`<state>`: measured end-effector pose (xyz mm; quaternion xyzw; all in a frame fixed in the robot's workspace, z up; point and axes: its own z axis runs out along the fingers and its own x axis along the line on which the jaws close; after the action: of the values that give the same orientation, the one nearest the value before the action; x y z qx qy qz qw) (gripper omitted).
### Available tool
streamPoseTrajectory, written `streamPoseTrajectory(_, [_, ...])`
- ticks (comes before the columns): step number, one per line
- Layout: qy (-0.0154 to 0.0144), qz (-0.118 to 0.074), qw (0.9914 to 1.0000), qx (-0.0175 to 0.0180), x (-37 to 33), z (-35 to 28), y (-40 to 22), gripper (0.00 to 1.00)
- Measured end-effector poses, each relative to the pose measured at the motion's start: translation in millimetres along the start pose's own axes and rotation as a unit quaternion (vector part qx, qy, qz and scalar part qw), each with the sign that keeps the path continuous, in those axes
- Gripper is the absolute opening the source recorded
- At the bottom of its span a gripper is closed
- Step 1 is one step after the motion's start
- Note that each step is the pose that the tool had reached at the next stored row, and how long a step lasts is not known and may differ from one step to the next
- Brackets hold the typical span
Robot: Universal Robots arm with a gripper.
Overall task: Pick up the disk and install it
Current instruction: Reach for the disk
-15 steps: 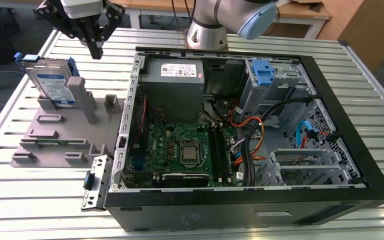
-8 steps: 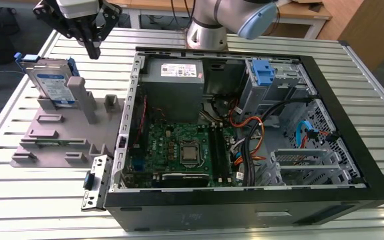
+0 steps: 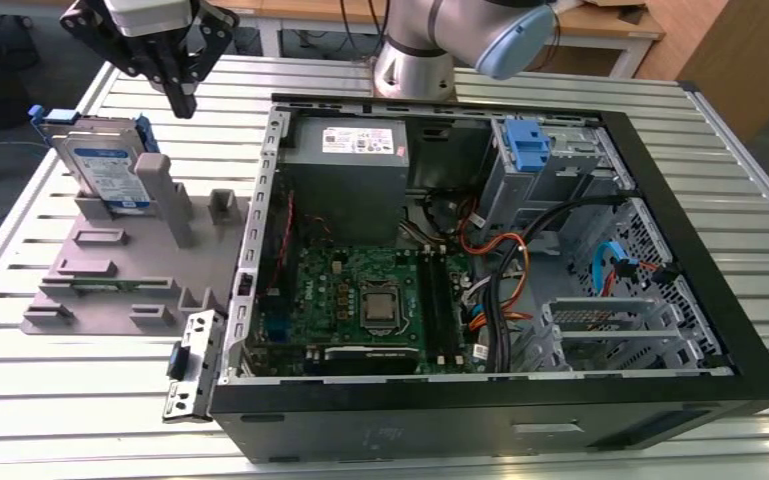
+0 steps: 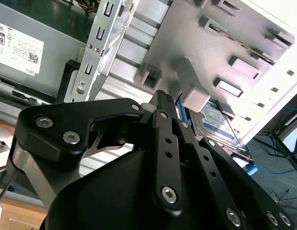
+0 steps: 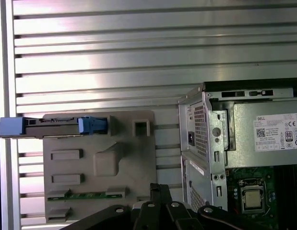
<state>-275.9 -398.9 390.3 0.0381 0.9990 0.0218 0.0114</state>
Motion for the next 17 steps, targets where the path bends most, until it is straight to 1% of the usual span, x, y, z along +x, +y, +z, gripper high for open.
streamPoseTrajectory(15, [0.0000,0.000,1.00000,0.0000,1.0,0.0,-0.1,0.11])
streamPoseTrajectory(17, [0.0000,0.000,1.00000,0.0000,2.7,-0.1,-0.2,0.11])
